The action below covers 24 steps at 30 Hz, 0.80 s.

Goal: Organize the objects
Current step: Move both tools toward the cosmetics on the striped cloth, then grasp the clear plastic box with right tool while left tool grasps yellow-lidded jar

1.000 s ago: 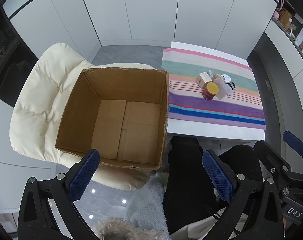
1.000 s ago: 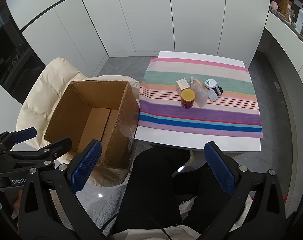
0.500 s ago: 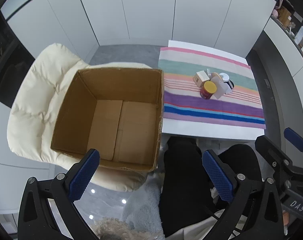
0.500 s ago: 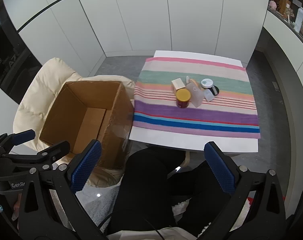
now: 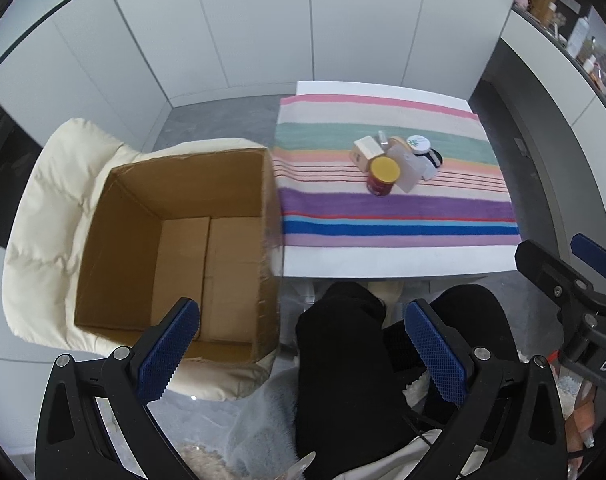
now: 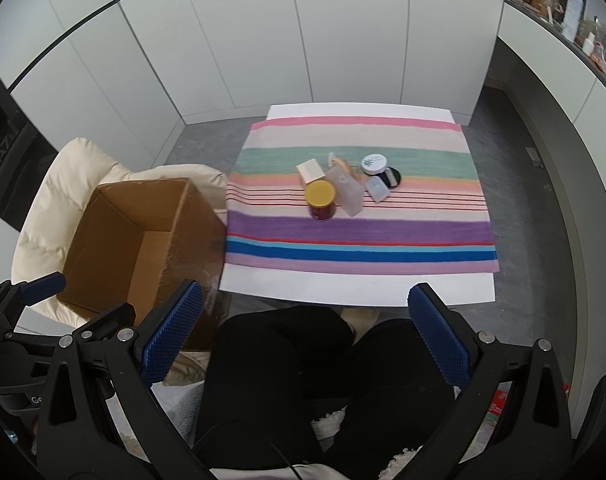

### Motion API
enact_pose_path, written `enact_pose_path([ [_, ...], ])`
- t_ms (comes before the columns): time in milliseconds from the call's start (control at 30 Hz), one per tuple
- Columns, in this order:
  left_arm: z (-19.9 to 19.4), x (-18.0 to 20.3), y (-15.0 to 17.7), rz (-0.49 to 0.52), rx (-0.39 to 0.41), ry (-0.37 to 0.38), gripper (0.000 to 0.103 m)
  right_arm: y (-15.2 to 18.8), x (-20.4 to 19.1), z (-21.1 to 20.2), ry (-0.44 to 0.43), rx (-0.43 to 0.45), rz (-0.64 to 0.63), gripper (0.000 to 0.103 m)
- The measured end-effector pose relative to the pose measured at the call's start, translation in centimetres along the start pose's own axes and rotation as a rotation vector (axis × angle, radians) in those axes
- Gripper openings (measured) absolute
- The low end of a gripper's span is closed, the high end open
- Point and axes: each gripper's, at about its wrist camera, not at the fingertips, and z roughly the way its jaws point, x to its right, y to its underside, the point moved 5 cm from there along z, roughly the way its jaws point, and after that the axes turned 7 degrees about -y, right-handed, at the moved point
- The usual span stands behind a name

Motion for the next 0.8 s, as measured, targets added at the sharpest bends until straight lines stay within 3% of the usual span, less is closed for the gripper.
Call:
enact_pose_path([
  [200,1.6,2.9,-1.1,-0.004,-0.037,0.093,0.103,-0.7,3.3,0.1,0.028,0.027,-0.014,0.103],
  [433,3.6,6.1,-3.4,-0.007,-0.004,0.123,0.103,-2.2,7.8,0.8,0.116,0.087,-0.043,0.103],
  [633,7.3,7.8,-7.5,-0.111,0.061,0.168,0.103,-3.6,11.2,4.9,0.215,0.112,-0.139,0.103],
  [733,10.0,8.7,-8.8,-0.123,0.061,0.192,0.103,-3.7,12.2,7.0,0.165,0.151,-0.174,0.103],
  [800,12.0,9.4,-9.4,-0.112,0.032,0.155,0.102,-3.8,12.9,8.4,0.106,0.161,-0.146,0.103],
])
